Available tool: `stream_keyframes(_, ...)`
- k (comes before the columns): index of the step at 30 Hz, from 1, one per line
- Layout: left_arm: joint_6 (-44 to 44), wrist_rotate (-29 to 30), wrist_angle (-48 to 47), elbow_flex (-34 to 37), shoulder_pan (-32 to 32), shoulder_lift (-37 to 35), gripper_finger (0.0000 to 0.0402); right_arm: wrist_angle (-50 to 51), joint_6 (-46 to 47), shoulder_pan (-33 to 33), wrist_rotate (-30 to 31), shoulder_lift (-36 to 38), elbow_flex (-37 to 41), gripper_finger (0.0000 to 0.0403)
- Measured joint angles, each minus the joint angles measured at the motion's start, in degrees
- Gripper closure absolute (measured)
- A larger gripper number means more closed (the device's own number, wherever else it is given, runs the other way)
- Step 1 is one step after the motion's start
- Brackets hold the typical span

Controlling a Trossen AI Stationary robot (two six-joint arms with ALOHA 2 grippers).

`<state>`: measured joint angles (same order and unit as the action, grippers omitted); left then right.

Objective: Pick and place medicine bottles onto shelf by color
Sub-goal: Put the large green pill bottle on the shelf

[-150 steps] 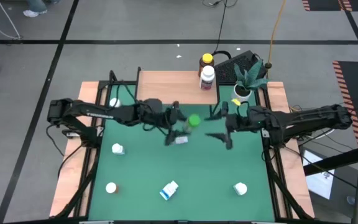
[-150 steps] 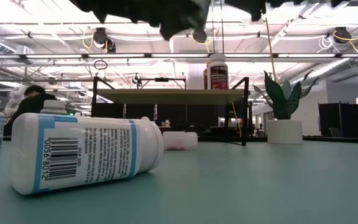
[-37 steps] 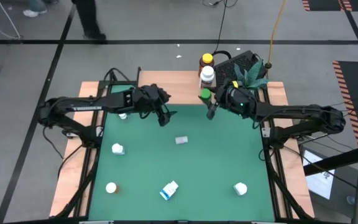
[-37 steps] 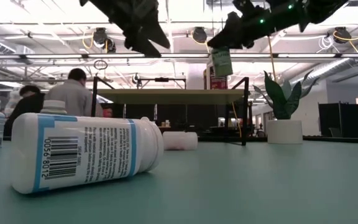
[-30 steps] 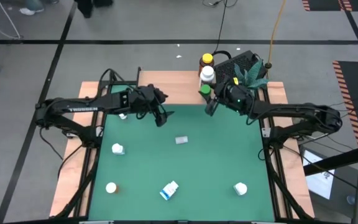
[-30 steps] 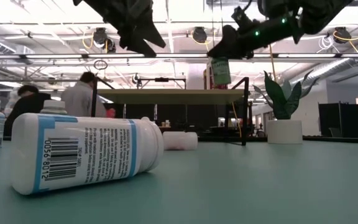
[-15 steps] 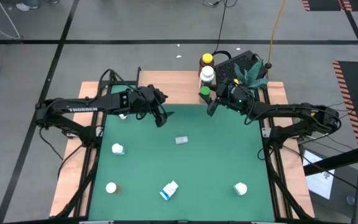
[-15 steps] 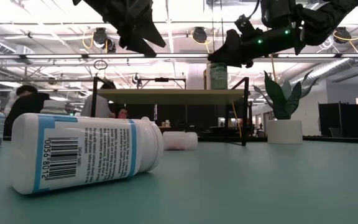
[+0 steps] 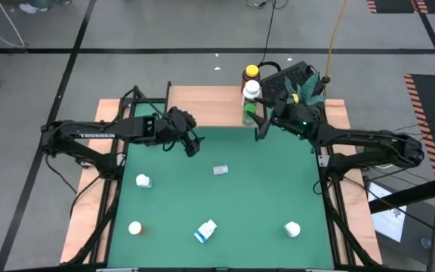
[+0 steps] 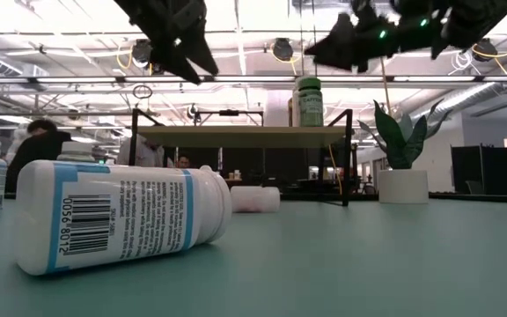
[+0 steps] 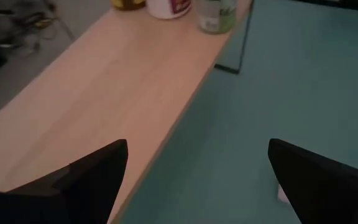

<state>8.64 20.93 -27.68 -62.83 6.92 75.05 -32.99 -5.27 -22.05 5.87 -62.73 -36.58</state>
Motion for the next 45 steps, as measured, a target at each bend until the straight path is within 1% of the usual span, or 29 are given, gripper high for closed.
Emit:
stream_keyframes(2, 2.02, 3.58, -1.55, 0.0, -2.26, -1.24, 0.0011, 0.98, -0.04, 2.11, -0.45, 3.02, 0.0, 0.0131)
stream_keyframes(6, 7.33, 10.21, -6.34, -0.02, -7.39, -3.85, 0.0011, 1.03, -0.53, 6.2, -6.7, 6.52, 0.0, 0.0131)
stream_keyframes(9, 13.38, 15.23, -11.79, -0.04, -11.17, -5.81, 0.0011, -2.69, -2.0, 8.21, -10.24, 7.66, 0.0, 0.0134)
stream_keyframes(11, 19.68, 19.19, -17.58, -0.04, -13.58, -6.83, 0.0011, -5.3, -2.99, 8.99, -10.5, 7.96, 0.0, 0.0137)
stream_keyframes(14, 31.49, 25.32, -27.24, -0.04, -17.05, -7.03, 0.0011, -6.24, -4.19, 9.4, -10.47, 7.82, 0.0, 0.0141)
stream_keyframes(17, 42.9, 31.06, -37.26, -0.04, -18.97, -6.97, 0.0011, -7.54, -6.2, 9.27, -10.45, 7.44, 0.0, 0.0144)
stream_keyframes(21, 52.67, 31.85, -49.39, -0.04, -17.61, -6.84, 0.0011, -9.31, -7.8, 8.93, -10.45, 7.46, 0.0, 0.0144)
stream_keyframes(24, 55.97, 29.95, -56.78, -0.04, -13.73, -7.47, 0.0011, -10.46, -9.25, 8.82, -10.44, 7.44, 0.0, 0.0144)
stream_keyframes(27, 53.7, 26.74, -59.1, 0.1, -7.59, -8.54, 0.0011, -12.14, -10.16, 8.53, -10.46, 7.45, 0.0, 0.0144)
stream_keyframes(30, 47.01, 23.94, -56.27, 1.72, -0.65, -10.89, 0.0011, -12.33, -10.89, 8.49, -10.44, 7.22, 0.0, 0.0144)
stream_keyframes(32, 40.78, 21.25, -51.65, 3.86, 4.06, -12.47, 0.0011, -13.11, -11.1, 8.49, -10.45, 7.24, 0.0, 0.0145)
stream_keyframes(36, 27.19, 12.93, -38.66, 9.68, 12.63, -15.75, 0.0011, -13.55, -12.2, 8.49, -10.45, 7.25, 0.0, 0.0145)
stream_keyframes(38, 22.15, 9.45, -33.73, 12.54, 16.34, -16.45, 0.0011, -13.59, -12.62, 8.49, -10.45, 7.23, 0.0, 0.0145)
stream_keyframes(40, 19.24, 7.37, -31.35, 14.83, 19.95, -16.7, 0.0011, -14.05, -13.2, 8.49, -10.45, 7.24, 0.0, 0.0145)
stream_keyframes(45, 16.92, 5.61, -30.73, 18.66, 27.43, -16.6, 0.0011, -14.78, -14.35, 8.49, -10.45, 7.24, 0.0, 0.0145)
